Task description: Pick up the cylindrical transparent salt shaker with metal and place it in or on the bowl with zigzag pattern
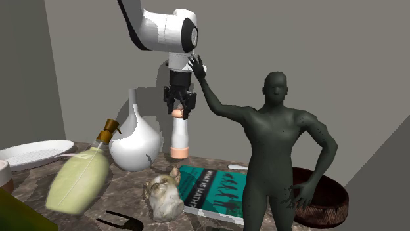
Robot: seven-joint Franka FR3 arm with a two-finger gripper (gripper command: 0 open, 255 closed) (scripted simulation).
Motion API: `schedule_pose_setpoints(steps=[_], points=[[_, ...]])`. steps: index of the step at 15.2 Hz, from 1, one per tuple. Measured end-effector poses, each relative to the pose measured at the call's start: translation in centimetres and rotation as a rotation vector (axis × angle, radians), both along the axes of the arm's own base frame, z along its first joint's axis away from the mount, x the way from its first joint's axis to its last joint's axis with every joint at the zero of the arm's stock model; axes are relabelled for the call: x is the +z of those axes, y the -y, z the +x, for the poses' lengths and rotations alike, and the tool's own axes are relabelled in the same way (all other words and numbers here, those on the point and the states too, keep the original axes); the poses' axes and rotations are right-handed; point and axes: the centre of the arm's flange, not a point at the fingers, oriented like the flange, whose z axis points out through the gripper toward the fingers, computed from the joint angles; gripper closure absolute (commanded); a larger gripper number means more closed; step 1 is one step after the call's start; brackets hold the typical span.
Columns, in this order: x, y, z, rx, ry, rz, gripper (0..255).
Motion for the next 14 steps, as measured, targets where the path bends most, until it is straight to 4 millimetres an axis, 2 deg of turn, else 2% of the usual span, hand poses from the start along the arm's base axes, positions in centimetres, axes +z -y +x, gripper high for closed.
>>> schedule_pose_setpoints(steps=[14], points=[[7.5,0.0,0.0,0.000,0.000,0.000,255]])
